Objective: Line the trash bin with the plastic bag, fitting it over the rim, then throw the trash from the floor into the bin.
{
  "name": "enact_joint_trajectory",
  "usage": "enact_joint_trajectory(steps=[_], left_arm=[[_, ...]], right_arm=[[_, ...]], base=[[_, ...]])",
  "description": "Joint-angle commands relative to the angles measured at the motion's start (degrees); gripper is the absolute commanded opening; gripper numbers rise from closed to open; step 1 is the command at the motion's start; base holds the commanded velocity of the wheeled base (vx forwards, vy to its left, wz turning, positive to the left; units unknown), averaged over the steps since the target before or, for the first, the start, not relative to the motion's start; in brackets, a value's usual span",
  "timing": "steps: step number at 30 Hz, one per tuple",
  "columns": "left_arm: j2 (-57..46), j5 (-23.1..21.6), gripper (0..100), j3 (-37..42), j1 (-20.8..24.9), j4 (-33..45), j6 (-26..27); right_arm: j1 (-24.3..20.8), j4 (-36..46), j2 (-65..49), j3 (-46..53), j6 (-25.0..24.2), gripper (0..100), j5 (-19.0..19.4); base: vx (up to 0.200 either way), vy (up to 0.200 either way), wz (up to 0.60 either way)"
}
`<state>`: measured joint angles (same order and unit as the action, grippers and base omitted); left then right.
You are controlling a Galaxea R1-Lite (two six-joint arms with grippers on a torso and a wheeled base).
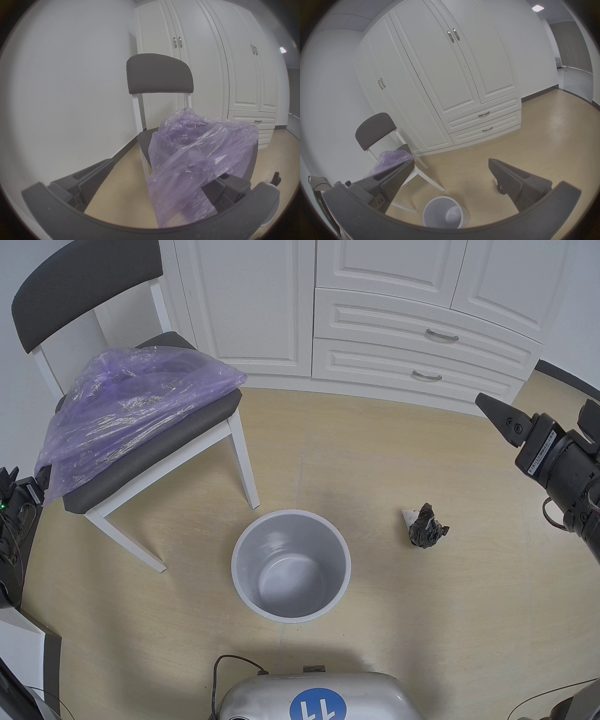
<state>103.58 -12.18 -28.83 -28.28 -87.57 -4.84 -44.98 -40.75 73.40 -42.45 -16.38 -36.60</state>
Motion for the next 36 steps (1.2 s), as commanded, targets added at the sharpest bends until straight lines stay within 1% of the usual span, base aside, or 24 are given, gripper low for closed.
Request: enact_joint_trajectory(steps=[1, 9, 25, 26, 32, 36], left_arm=[[-1.54, 0.05, 100, 0.18, -0.02, -0.15, 0.01], [-5.85, -0.13, 100, 1.85, -0.02, -0.15, 0.45], [-6.90, 0.05, 100, 1.85, 0.16, -0.15, 0.71], [-7.26, 0.05, 0, 1.94, 0.25, -0.15, 0.62], [-9.45, -0.30, 0, 3.96, 0.77, -0.15, 0.80], [-10.07, -0.39, 0, 3.69, 1.21, -0.15, 0.80]], right_arm=[[-0.02, -0.03, -0.19, 0.00, 0.04, 100, 0.03], [-0.19, -0.12, 0.60, -0.09, -0.14, 100, 0.21], [-0.63, -0.12, 0.87, -0.18, -0.49, 100, 0.21], [-0.63, -0.12, 0.87, -0.18, -0.40, 100, 0.21], [-0.72, -0.12, 0.87, -0.09, -0.23, 100, 0.21], [-0.81, -0.03, 1.40, 0.96, -0.23, 100, 0.30]], base=[[0.000, 0.000, 0.00], [0.000, 0.000, 0.00], [0.000, 0.000, 0.00], [0.000, 0.000, 0.00], [0.000, 0.000, 0.00], [0.000, 0.000, 0.00]])
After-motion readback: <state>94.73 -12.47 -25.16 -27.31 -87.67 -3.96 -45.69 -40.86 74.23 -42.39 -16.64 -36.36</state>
